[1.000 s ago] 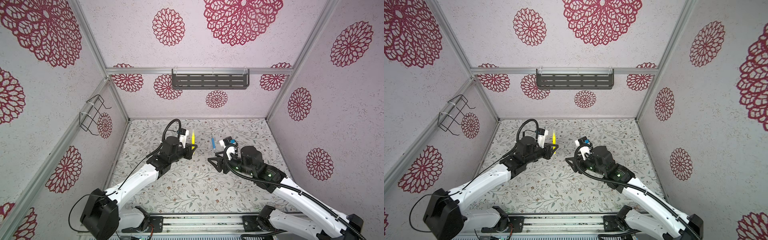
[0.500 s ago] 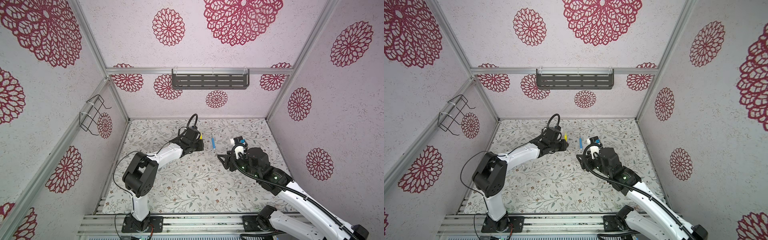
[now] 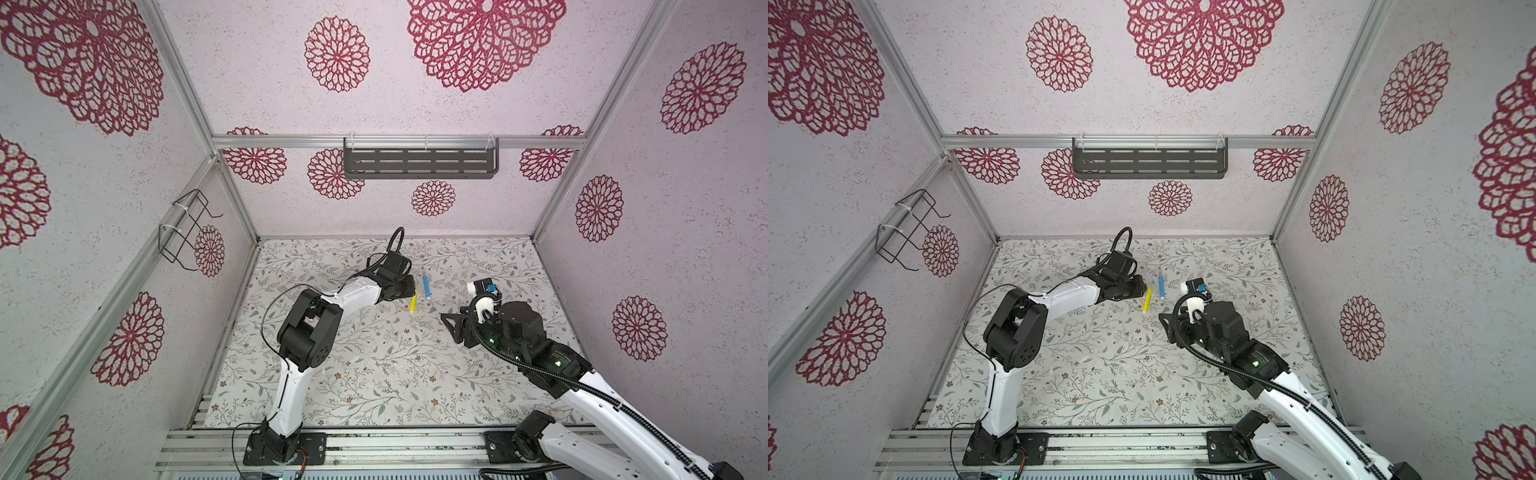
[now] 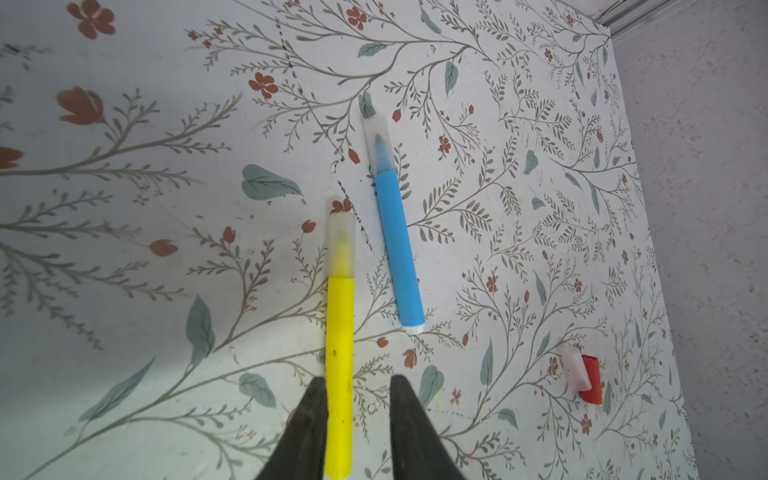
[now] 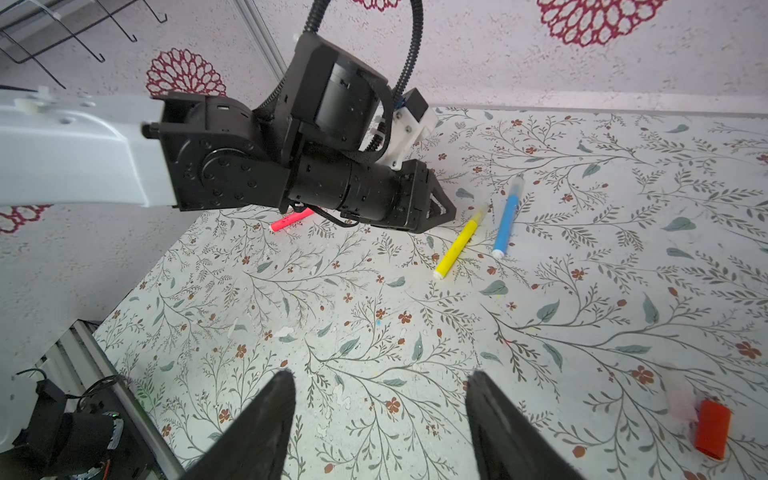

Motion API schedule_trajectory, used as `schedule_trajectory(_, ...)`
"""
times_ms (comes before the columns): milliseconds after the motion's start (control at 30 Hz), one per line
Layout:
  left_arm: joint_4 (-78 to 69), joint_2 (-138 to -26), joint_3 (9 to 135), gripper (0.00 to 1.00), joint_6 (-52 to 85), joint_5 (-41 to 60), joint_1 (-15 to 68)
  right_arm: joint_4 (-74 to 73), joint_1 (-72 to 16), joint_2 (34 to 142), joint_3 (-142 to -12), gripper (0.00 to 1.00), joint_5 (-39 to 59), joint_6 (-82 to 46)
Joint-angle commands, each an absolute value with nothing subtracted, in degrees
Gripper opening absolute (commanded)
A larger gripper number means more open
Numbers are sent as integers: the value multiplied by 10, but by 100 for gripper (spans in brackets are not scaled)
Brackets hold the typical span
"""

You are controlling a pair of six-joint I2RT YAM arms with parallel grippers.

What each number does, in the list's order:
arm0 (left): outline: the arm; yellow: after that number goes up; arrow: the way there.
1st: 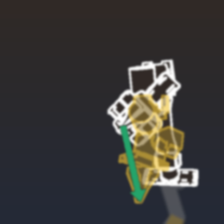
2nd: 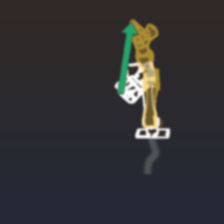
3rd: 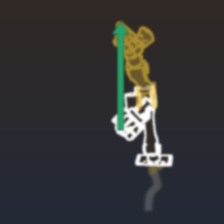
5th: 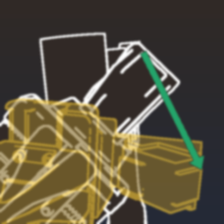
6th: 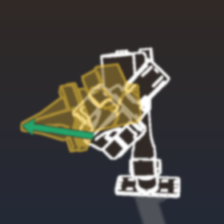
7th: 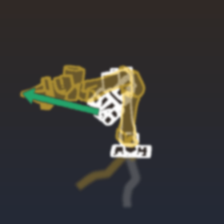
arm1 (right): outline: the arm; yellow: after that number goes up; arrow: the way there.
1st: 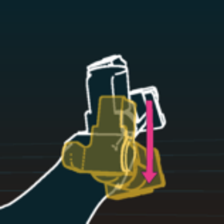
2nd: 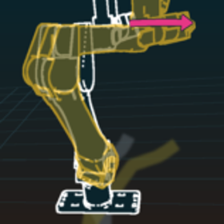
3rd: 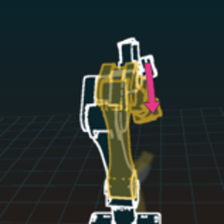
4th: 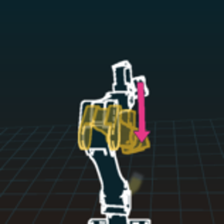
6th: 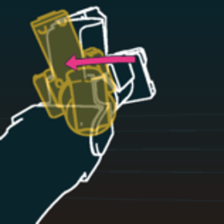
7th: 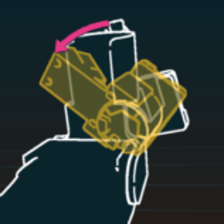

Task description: Insert the pens into the pen caps

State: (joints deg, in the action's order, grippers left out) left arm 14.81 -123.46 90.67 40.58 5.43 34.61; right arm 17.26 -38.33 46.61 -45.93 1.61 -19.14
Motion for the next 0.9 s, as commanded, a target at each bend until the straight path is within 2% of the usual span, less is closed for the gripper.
schedule_trajectory(0, 155, -1233, 913, 32, 413, 47, 343, 173, -379, 450, -461, 68, -2, -197)
schedule_trajectory(233, 142, -1166, 859, 38, 403, 24, 331, 190, -374, 460, -458, 69, -25, -199)
schedule_trajectory(533, 153, -1027, 754, 57, 369, -24, 279, 196, -364, 491, -462, 71, -39, -206)
schedule_trajectory(867, 172, -932, 636, 59, 343, -47, 199, 190, -358, 507, -463, 71, -33, -203)
